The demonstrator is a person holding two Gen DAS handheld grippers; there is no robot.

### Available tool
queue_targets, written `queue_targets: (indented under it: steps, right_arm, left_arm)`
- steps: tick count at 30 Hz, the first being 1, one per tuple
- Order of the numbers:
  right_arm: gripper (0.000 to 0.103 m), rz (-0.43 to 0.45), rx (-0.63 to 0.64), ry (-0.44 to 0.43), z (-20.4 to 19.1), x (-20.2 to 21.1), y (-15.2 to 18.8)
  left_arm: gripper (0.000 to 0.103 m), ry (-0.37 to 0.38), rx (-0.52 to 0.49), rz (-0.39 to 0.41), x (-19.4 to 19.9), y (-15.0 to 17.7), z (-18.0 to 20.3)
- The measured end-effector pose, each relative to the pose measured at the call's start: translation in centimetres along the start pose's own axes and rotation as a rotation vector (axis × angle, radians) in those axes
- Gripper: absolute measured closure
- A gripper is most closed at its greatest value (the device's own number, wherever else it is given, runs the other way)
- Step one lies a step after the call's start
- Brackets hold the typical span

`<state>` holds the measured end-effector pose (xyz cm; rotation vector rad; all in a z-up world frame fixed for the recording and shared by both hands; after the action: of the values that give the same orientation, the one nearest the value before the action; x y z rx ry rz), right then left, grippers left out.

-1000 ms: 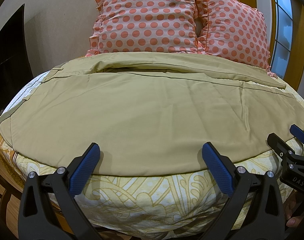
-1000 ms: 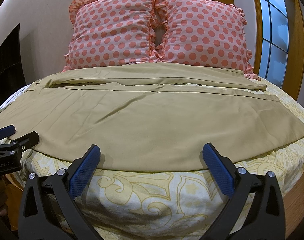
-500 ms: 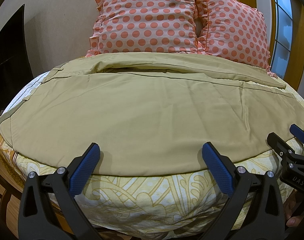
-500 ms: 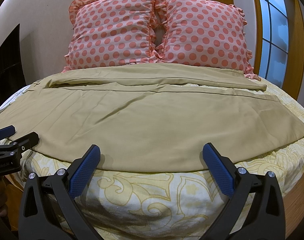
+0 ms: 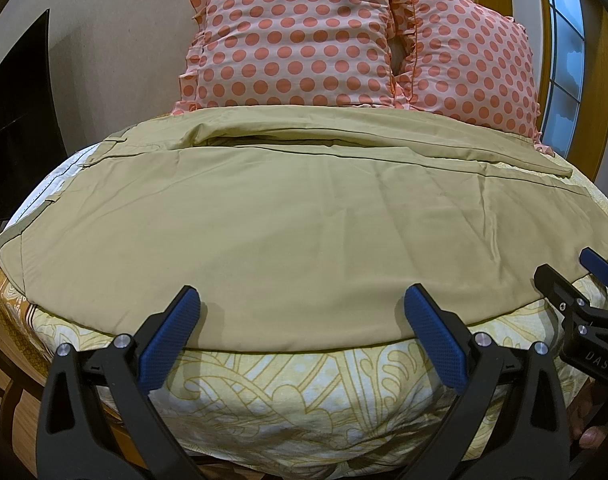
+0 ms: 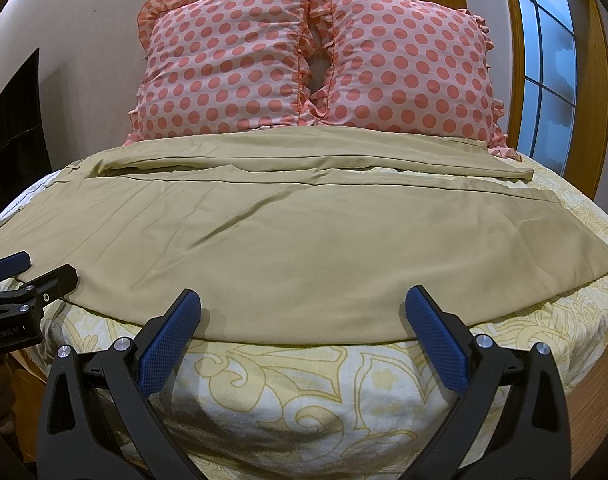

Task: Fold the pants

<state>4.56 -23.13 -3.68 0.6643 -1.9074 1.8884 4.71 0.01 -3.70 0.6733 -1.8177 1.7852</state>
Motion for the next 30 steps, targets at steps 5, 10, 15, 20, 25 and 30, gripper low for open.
queue_targets:
  steps: [5,10,15,20,25,30]
  right_arm:
    - [0.001,0.001,0.000,0.000,0.0,0.0,0.1]
    - [0.001,0.002,0.000,0.000,0.0,0.0,0.1]
    - [0.001,0.003,0.000,-0.001,-0.1,-0.1,0.4]
    - [0.001,-0.033,0.004,-0.017,-0.7,0.4,0.3]
    - [0.001,-0.044,-0.065,-0.015,3.5,0.4,-5.5]
    - [0.001,-0.092,-0.240,0.040,10.6,-3.8,-12.3]
  left_arm:
    - [0.002,0.000,0.000,0.001,0.0,0.0,0.0]
    - [0.002,0.000,0.000,0.001,0.0,0.0,0.0]
    - [0.002,-0.001,0.000,0.001,0.0,0.0,0.0]
    - [0.002,0.003,-0.005,0.001,0.0,0.0,0.0]
    - [0.002,0.052,0.008,-0.029,0.7,-1.1,-0.9]
    - [0.002,0.007,0.025,0.025,0.9,-4.0,-2.3]
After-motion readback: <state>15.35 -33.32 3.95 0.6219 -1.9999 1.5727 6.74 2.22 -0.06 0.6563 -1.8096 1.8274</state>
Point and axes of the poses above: each gripper's, at about its wrist camera, not at the fingertips, and x roughly against the way its jaws point, z to its right, y to its underside, the point moved 6 cm from there along -x, roughly the way its jaws point, and after that the axes turned 3 degrees about -z, right-handed, at the moved point
